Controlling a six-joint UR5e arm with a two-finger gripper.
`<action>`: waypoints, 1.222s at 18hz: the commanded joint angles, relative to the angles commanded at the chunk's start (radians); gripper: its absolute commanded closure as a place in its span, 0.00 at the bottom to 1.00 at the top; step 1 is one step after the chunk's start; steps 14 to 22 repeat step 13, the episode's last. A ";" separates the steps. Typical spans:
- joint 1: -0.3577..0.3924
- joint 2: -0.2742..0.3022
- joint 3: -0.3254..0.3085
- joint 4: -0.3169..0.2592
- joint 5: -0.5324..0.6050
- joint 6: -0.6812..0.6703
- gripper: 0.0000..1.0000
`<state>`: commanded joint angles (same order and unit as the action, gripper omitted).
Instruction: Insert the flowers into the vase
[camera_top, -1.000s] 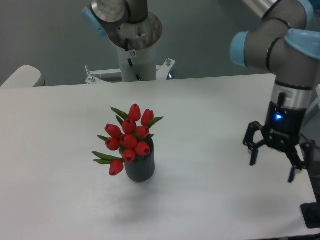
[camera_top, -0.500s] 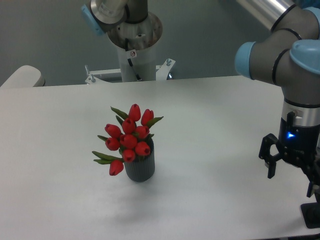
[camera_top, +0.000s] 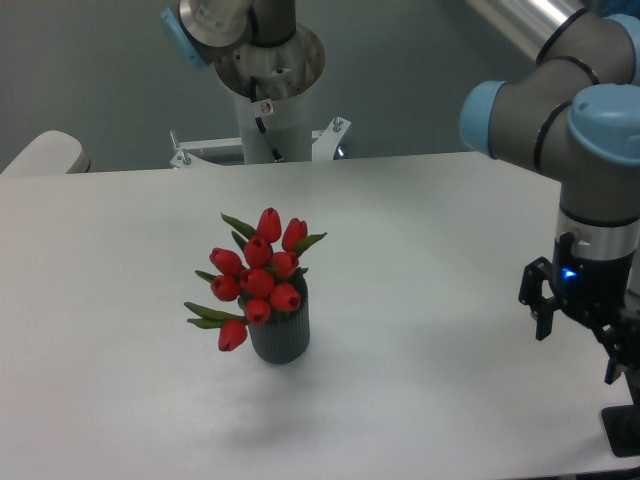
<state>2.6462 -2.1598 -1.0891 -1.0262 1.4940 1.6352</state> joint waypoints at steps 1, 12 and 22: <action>-0.006 0.000 0.000 0.000 0.009 0.000 0.00; -0.020 0.002 -0.008 0.005 0.014 0.000 0.00; -0.020 0.003 -0.009 0.005 0.014 0.000 0.00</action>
